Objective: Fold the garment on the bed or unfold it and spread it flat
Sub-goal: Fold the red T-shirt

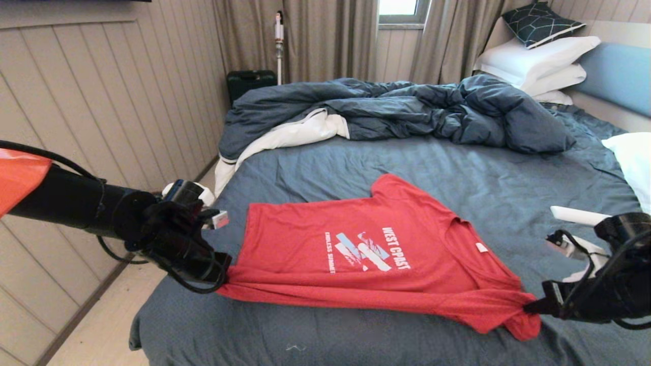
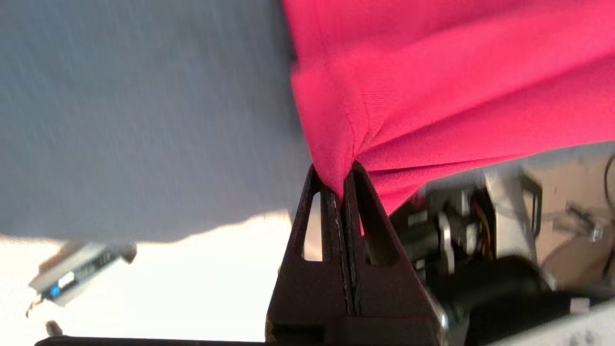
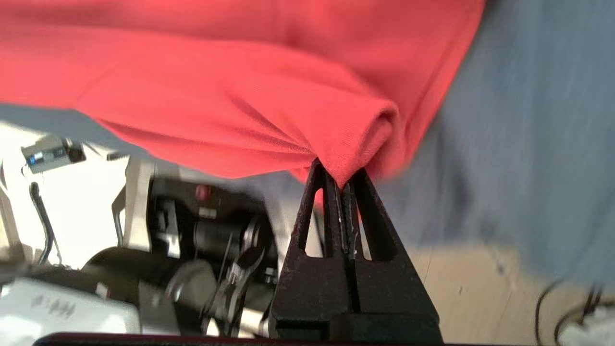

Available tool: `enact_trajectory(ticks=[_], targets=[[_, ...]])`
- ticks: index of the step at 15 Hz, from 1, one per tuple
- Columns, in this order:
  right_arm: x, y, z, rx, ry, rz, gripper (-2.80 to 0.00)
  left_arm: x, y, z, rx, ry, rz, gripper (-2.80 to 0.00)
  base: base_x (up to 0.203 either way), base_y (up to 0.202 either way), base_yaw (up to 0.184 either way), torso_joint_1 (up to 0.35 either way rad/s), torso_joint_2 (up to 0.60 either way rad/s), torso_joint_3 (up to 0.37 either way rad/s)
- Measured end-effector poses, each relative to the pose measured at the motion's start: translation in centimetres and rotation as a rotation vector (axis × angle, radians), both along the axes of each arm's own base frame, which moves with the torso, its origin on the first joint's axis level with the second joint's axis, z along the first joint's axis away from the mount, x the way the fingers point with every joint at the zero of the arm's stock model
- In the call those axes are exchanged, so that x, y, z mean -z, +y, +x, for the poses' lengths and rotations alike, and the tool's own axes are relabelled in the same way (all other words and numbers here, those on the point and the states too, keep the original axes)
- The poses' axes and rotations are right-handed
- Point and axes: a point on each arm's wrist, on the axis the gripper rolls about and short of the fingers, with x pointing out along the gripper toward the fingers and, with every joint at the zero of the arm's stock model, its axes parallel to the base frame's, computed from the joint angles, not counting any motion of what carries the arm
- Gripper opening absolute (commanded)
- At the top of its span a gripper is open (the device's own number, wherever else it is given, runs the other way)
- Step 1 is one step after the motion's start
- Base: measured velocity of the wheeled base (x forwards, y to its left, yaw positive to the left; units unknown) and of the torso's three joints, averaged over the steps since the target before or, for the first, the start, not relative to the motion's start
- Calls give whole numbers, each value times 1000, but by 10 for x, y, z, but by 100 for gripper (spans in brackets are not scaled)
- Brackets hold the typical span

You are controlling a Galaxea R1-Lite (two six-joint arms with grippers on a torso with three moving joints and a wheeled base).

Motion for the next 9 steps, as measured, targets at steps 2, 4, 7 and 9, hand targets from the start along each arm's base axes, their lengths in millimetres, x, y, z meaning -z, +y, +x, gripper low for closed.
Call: enact_trajectory(ticks=[2,4,7,9], targets=[[-2,4,-17,2,12,1,-280,-1,0,-18,17,18,6,-280,0,0,0,0,0,0],[-3,8,-29,2,11,-3,-280,-2,-1,-34,36,35,12,-280,0,0,0,0,0,0],[-6,13,-45,-8,42,1,-280,-1,-1,-52,57,57,21,-280,0,0,0,0,0,0],[-9,16,-57,-21,79,-1,-280,4,0,-62,65,76,34,-280,0,0,0,0,0,0]])
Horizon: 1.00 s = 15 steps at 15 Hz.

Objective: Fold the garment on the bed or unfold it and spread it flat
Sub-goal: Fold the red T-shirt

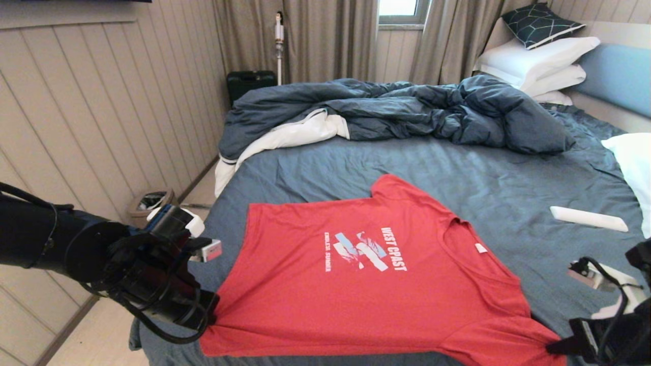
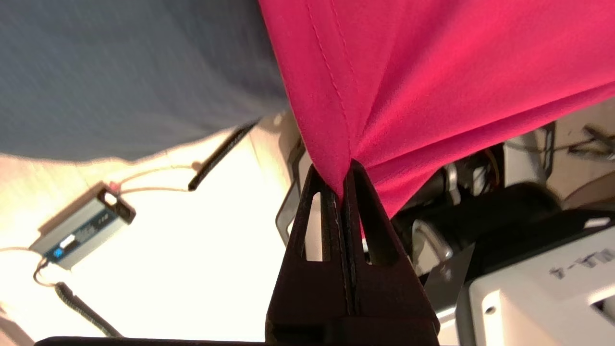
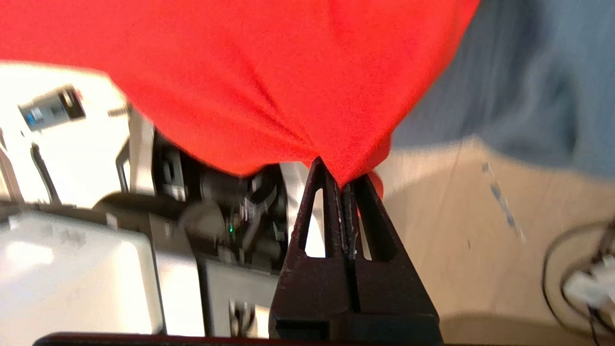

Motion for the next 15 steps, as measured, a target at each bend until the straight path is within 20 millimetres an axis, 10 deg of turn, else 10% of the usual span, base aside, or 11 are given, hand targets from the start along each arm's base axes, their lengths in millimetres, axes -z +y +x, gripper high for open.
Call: enact_trajectory(ticks=[8,15], targets=[[-9,3,-9,-12,-22,-43,-280,9,-6,-10,32,39,10,-280,0,0,0,0,0,0],[-17,-7,34,-23,-48,-46,-280,-3,-4,38,-9,-54,-16,-280,0,0,0,0,0,0]])
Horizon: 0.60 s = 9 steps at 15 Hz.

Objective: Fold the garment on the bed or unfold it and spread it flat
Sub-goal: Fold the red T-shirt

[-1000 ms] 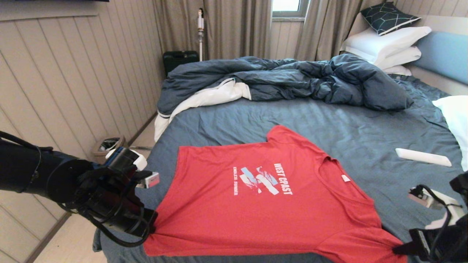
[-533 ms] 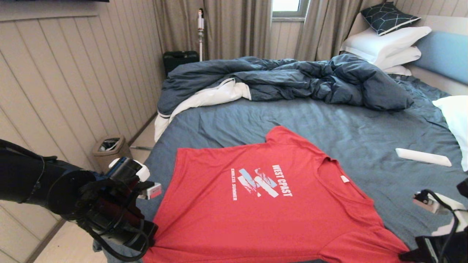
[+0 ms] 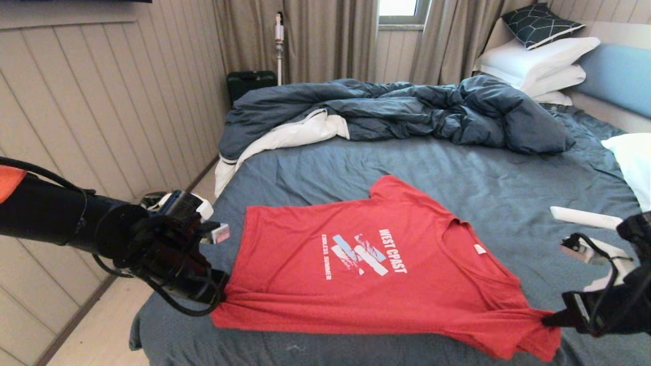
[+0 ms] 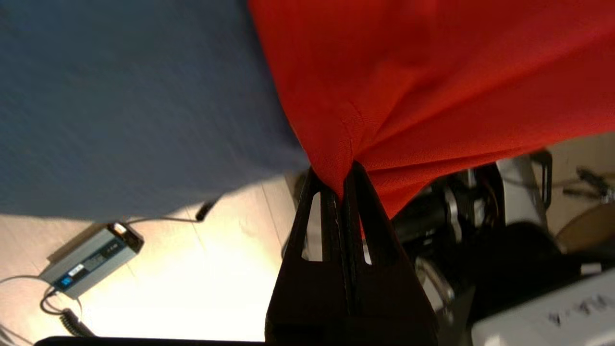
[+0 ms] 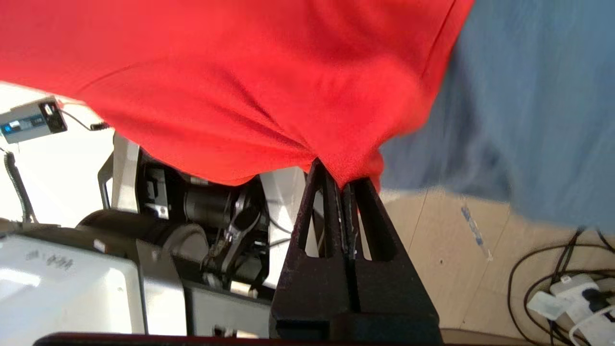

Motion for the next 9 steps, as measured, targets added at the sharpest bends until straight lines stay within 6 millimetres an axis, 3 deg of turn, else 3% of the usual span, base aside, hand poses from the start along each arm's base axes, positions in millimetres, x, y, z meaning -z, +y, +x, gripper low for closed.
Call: enact_trajectory(ticks=[3,9], targets=[[6,-6,34,-9,20,10,-280,3,5,26,-28,-19,-4,-280,0,0,0,0,0,0],[23,-8,91,-43,41,20,-280,32,0,64,-42,11,5,-280,0,0,0,0,0,0]])
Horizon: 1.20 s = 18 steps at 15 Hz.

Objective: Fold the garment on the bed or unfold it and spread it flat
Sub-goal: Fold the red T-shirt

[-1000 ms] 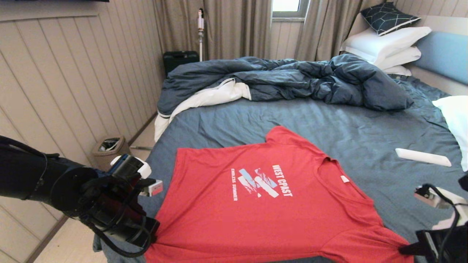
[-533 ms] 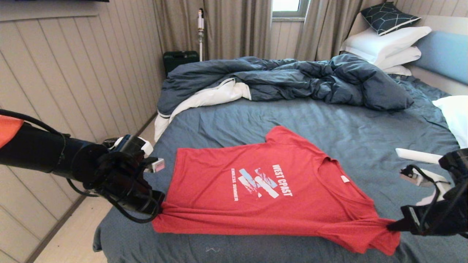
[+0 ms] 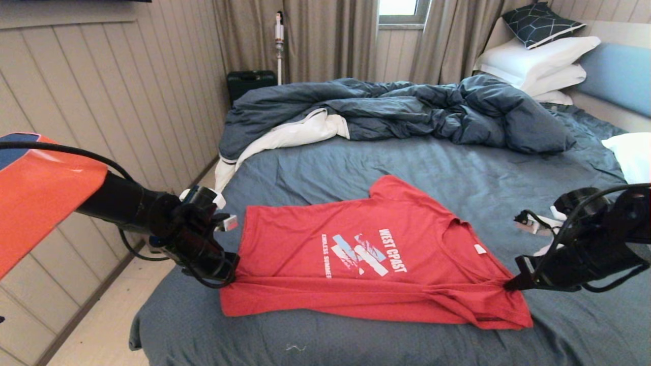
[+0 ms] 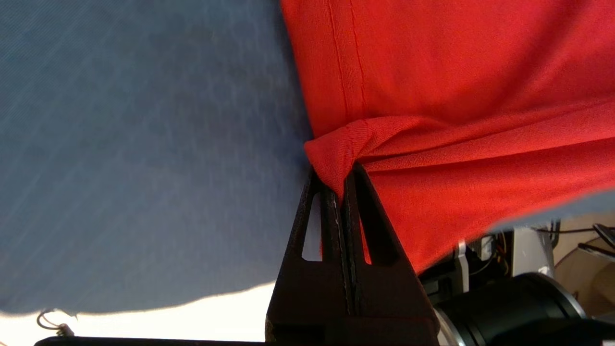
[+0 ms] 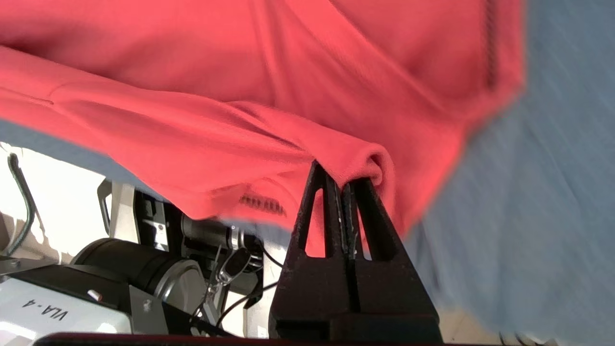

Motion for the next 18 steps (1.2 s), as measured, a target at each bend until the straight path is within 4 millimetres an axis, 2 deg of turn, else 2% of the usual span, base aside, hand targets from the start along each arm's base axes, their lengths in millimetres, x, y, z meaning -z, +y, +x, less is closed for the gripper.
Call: enact_trajectory(ticks=[5,6,12,18], targets=[[17,1,21,-15,34,9,-280,13,-3,12,-3,13,-1,-280,0,0,0,0,0,0],[19,1,24,-16,38,9,0,13,-4,15,-3,9,-2,0,0,0,0,0,0,0],[20,-2,26,-7,35,11,0,8,-4,15,-4,-2,-6,0,0,0,0,0,0,0],[-6,0,4,3,-21,0,0,-26,2,-5,-10,-65,-25,0,0,0,0,0,0,0]])
